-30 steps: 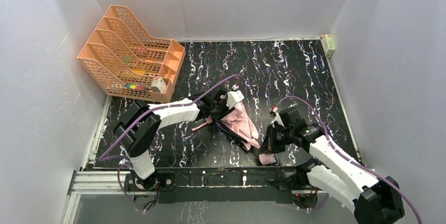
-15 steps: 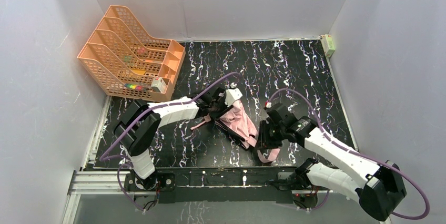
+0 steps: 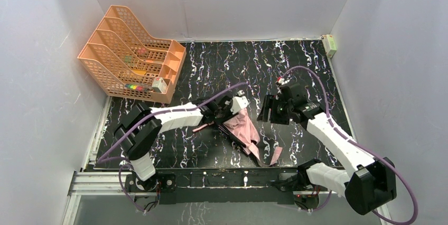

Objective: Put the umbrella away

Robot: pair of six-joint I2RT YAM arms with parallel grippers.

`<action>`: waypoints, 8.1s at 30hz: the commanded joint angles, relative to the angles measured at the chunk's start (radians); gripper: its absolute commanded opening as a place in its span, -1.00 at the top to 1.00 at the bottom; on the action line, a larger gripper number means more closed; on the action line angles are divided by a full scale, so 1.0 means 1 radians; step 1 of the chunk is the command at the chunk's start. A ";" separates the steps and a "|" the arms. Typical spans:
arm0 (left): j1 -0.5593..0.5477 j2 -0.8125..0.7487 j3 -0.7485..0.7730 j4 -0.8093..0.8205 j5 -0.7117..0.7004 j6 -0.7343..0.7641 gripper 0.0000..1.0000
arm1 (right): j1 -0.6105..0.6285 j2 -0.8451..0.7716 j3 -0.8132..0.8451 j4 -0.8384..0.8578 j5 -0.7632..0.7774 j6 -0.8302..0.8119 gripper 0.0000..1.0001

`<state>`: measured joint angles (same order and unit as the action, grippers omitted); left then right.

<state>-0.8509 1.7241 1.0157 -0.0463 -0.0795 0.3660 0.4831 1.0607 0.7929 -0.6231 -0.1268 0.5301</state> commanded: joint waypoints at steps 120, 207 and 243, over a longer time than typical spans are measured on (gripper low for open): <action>0.359 -0.542 -0.067 -0.114 0.382 -0.454 -0.94 | 0.520 0.445 -0.244 0.886 0.383 -1.261 0.88; 0.159 -0.072 -0.136 -0.096 0.574 0.242 1.00 | 0.705 -0.412 -0.231 0.494 0.669 -0.636 -0.41; 0.027 -0.208 -0.357 0.198 0.464 0.582 1.00 | 0.072 0.598 0.347 0.179 -0.541 -0.681 -0.87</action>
<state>-0.8112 1.5024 0.6754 0.1322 0.3538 0.8692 0.5190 1.6268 1.0775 -0.4194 -0.6518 -0.0799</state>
